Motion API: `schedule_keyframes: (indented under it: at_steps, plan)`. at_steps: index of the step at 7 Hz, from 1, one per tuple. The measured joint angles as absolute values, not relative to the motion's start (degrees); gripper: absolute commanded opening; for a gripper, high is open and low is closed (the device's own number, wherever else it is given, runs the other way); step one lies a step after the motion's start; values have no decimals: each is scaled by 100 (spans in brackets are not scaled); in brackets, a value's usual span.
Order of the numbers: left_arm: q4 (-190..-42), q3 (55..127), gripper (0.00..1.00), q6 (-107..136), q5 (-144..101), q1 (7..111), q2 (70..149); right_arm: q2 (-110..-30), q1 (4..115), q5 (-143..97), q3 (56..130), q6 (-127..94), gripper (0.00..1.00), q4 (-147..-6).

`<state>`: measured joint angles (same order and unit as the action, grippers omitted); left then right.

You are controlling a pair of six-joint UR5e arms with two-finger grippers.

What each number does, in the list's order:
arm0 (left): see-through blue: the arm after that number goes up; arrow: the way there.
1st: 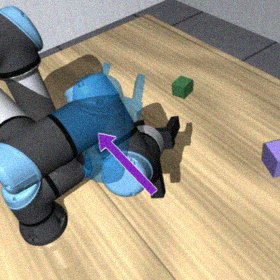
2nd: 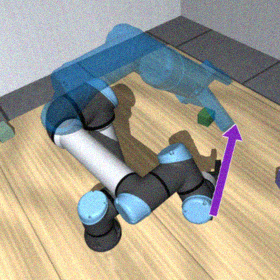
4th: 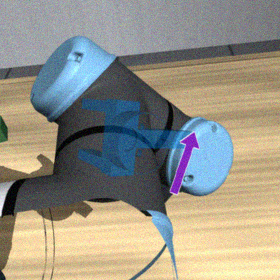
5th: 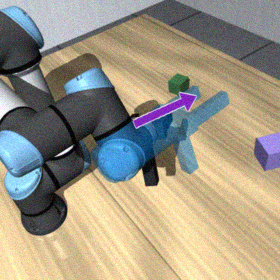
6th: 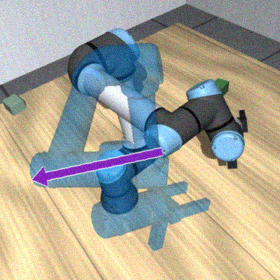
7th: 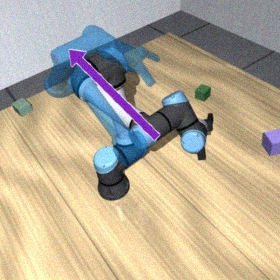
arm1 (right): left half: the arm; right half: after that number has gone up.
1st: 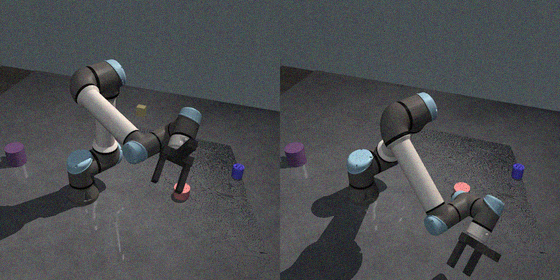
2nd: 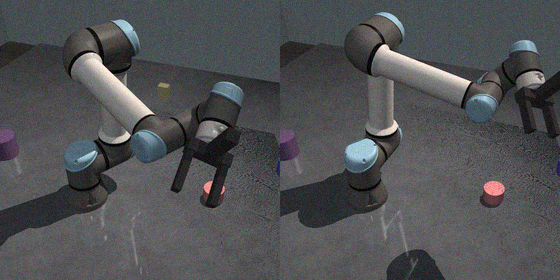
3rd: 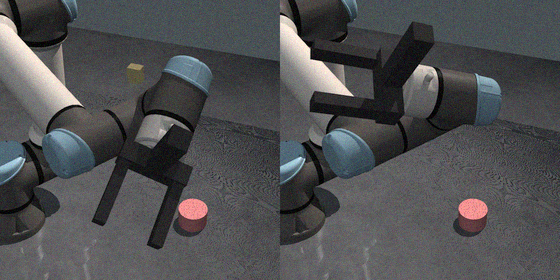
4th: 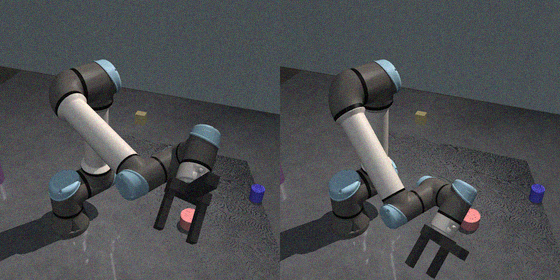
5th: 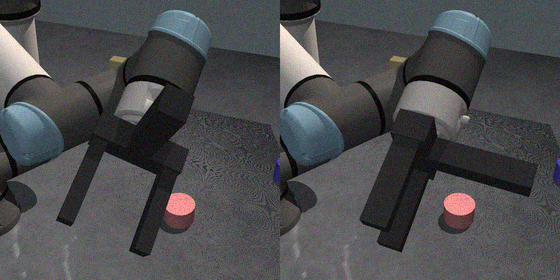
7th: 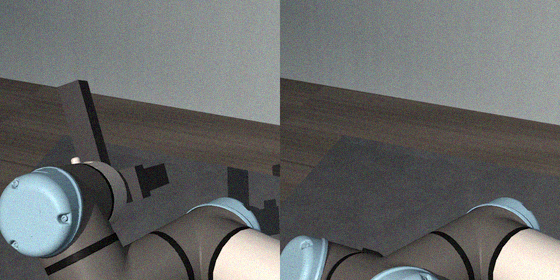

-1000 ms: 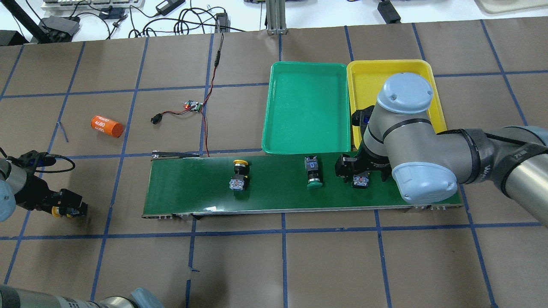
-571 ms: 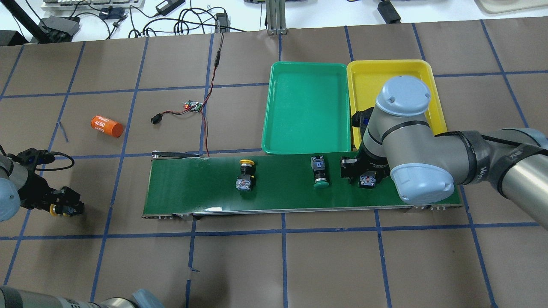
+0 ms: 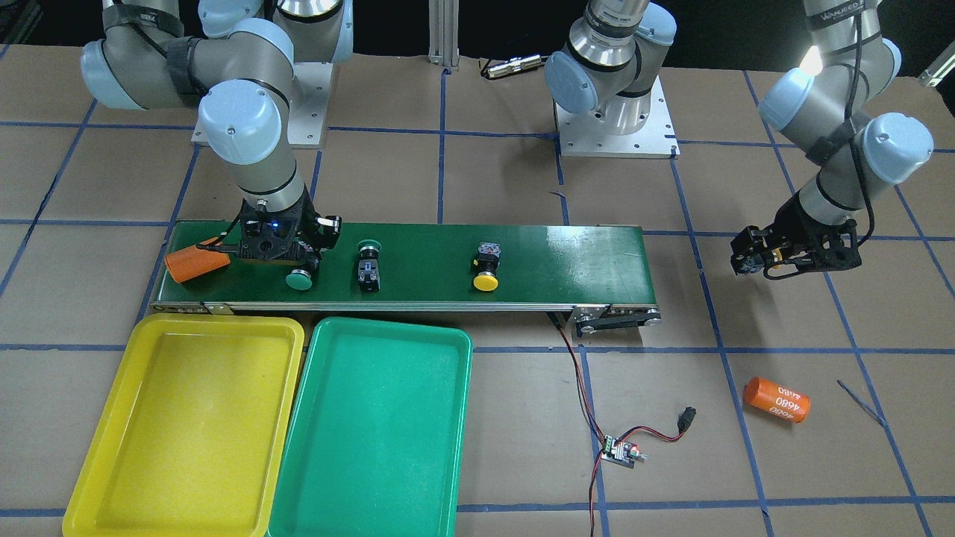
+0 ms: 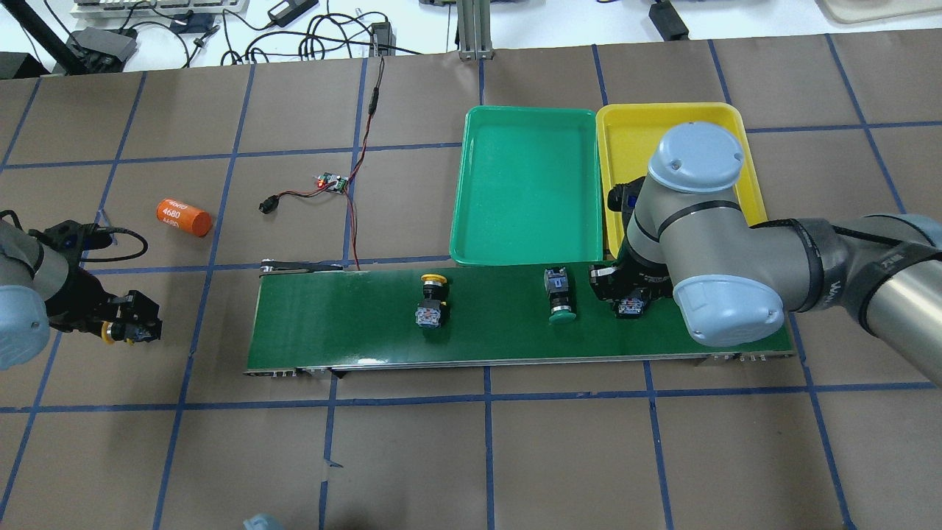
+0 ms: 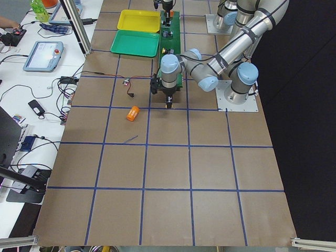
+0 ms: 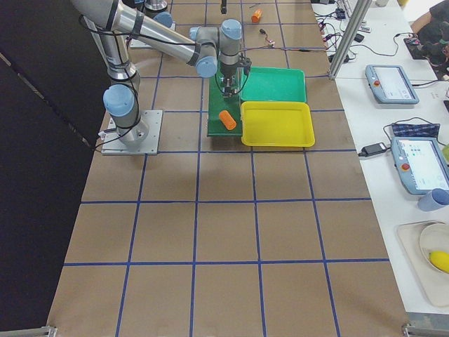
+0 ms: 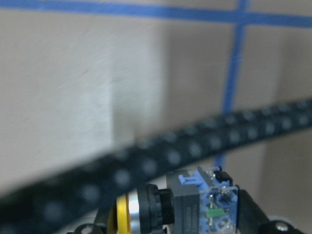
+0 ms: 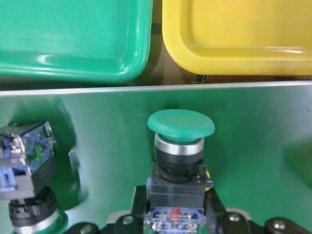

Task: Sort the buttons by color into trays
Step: 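Drop the green button into the green tray while left places a button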

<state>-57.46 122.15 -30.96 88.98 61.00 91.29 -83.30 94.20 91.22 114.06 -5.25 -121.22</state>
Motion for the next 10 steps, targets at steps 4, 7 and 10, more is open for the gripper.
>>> schedule_keyframes:
  at_steps: [4,7,10]
  plan:
    - [-5867,12098,29,-1384,8332,7927,9112,-6631,9490,8799,9397,-517,75,-12103]
    - [-5851,12230,100,-852,8305,8595,9215,-6297,9484,8582,9135,-519,100,-12026]
    - [-5826,12283,100,-375,8338,8689,9257,-6861,9424,8643,9620,-404,100,-11854]
